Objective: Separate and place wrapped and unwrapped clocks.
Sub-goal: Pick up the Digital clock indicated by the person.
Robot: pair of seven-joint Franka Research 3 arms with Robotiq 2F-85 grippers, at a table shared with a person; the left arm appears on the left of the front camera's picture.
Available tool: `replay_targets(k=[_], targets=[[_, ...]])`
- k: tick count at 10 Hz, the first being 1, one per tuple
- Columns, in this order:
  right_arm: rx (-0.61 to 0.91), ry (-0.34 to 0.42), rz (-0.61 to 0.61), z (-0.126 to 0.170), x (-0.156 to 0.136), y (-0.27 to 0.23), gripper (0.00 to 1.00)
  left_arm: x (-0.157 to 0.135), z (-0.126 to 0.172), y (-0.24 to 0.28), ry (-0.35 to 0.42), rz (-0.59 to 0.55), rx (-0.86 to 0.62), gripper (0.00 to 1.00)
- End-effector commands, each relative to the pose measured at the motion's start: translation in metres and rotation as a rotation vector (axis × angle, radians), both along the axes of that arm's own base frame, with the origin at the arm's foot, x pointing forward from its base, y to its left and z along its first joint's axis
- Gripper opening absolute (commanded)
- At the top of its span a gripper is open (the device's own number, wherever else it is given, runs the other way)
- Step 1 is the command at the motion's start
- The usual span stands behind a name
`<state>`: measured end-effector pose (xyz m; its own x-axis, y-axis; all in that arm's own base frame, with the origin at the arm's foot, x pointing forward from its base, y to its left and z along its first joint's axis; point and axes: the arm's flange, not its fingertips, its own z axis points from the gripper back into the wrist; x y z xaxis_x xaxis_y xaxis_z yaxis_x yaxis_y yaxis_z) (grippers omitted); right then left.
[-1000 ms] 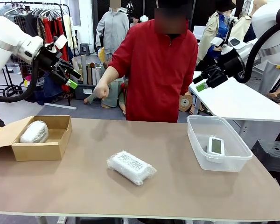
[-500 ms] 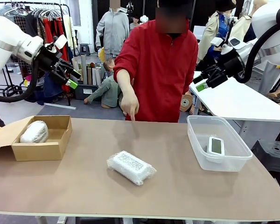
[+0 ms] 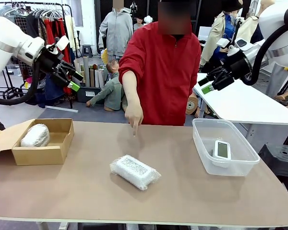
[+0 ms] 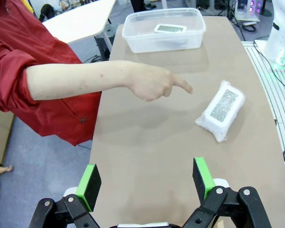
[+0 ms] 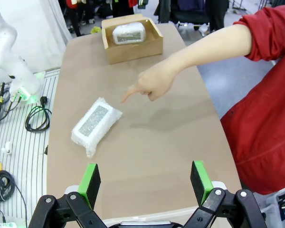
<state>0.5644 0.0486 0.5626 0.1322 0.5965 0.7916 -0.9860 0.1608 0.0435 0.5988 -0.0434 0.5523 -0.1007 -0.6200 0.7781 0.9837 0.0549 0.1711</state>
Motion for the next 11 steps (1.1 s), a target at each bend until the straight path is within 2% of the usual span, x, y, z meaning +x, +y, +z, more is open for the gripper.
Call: replay_targets(k=[1, 11], targets=[[0.000, -0.002, 0.002, 0.0006, -0.0037, 0.0003, 1.00, -0.0017, 0.0001, 0.0005, 0.002, 0.000, 0.000, 1.00], [0.000, -0.002, 0.002, 0.0006, -0.0037, 0.0003, 1.00, -0.0017, 0.0001, 0.0005, 0.002, 0.000, 0.000, 1.00]])
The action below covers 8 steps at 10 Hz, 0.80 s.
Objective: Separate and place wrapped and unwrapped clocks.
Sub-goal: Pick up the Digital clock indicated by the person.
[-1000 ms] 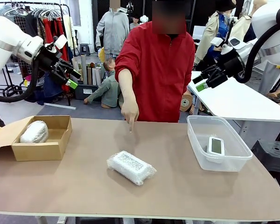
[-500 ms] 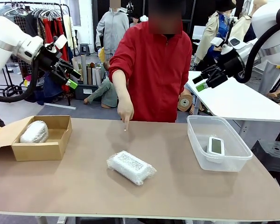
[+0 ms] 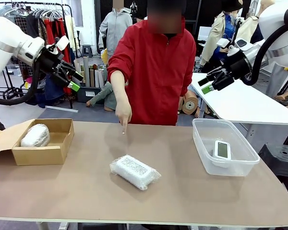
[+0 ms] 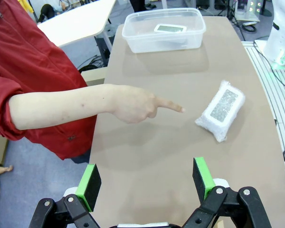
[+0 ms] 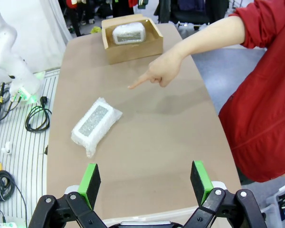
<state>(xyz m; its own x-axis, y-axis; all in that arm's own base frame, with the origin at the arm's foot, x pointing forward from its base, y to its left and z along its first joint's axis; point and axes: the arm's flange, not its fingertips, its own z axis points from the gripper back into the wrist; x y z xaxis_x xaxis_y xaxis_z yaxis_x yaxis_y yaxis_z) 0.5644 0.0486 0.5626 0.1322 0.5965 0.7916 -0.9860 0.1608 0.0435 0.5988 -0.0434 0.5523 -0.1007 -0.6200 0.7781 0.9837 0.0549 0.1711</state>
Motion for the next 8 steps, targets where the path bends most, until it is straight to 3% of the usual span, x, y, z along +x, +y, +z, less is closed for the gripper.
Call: replay_targets(k=[1, 8], targets=[[0.000, -0.002, 0.002, 0.0006, -0.0037, 0.0003, 1.00, -0.0017, 0.0001, 0.0005, 0.002, 0.000, 0.000, 1.00], [0.000, -0.002, 0.002, 0.0006, -0.0037, 0.0003, 1.00, -0.0017, 0.0001, 0.0005, 0.002, 0.000, 0.000, 1.00]])
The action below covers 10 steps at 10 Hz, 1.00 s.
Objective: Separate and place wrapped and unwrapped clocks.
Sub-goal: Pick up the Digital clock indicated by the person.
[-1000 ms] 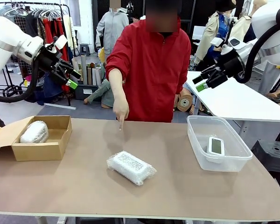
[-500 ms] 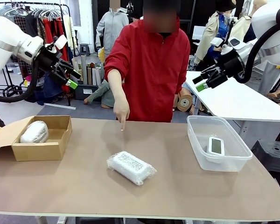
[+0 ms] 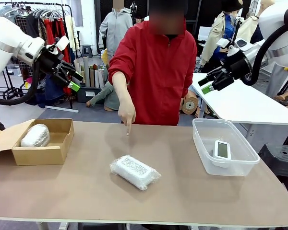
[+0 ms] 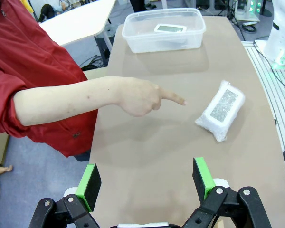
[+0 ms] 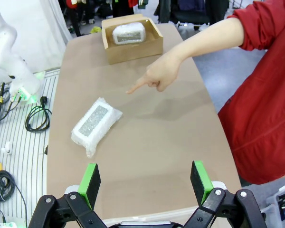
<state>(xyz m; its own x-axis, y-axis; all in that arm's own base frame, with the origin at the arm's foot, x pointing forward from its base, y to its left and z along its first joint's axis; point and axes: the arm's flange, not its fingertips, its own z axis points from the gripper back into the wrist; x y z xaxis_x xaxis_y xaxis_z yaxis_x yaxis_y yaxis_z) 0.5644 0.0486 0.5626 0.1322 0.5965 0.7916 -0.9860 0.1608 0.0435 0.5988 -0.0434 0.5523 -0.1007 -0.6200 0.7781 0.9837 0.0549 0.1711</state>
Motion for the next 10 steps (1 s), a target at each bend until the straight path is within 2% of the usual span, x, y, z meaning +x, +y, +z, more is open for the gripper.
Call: replay_targets(k=[1, 6, 8, 10], targets=[[0.000, -0.002, 0.002, 0.001, -0.004, 0.000, 1.00, -0.002, 0.000, 0.001, 0.002, 0.000, 0.000, 1.00], [0.000, -0.002, 0.002, 0.001, -0.004, 0.000, 1.00, 0.000, 0.000, 0.000, 0.000, 0.000, 0.000, 1.00], [0.000, -0.002, 0.002, 0.001, -0.004, 0.000, 1.00, -0.020, -0.002, -0.037, 0.007, -0.113, 0.171, 1.00], [0.000, -0.002, 0.002, 0.001, -0.004, 0.000, 1.00, -0.041, -0.002, -0.069, -0.020, -0.172, 0.277, 1.00]])
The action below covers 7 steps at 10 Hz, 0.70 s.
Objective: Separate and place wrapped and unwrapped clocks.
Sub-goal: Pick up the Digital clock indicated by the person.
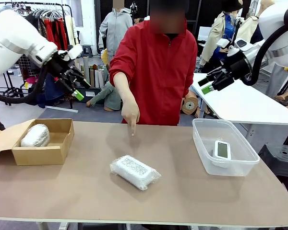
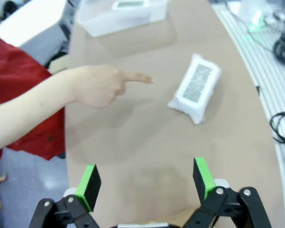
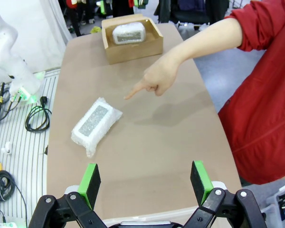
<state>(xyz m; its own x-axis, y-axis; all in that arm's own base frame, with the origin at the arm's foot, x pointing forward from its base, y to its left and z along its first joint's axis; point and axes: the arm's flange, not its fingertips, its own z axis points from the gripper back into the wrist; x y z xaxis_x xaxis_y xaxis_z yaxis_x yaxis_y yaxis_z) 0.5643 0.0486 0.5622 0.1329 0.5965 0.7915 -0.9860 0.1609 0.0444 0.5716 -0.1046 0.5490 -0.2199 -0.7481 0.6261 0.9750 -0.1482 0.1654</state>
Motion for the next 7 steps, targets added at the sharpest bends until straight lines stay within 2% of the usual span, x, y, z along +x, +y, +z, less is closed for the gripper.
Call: replay_targets(k=[1, 3, 4, 5, 7], targets=[[0.000, -0.003, 0.002, 0.001, -0.004, 0.000, 1.00, -0.025, -0.002, -0.024, -0.035, -0.021, 0.100, 1.00], [0.000, -0.003, 0.002, 0.001, -0.004, 0.000, 1.00, -0.053, -0.013, -0.064, -0.062, -0.008, 0.208, 1.00], [0.000, -0.003, 0.002, 0.001, -0.004, 0.000, 1.00, -0.064, -0.023, -0.086, -0.113, 0.040, 0.269, 1.00], [0.000, -0.003, 0.002, 0.001, -0.004, 0.000, 1.00, -0.067, -0.031, -0.098, -0.130, 0.045, 0.286, 1.00], [0.000, -0.003, 0.002, 0.001, -0.004, 0.000, 1.00, -0.072, -0.048, -0.120, -0.212, 0.095, 0.357, 1.00]])
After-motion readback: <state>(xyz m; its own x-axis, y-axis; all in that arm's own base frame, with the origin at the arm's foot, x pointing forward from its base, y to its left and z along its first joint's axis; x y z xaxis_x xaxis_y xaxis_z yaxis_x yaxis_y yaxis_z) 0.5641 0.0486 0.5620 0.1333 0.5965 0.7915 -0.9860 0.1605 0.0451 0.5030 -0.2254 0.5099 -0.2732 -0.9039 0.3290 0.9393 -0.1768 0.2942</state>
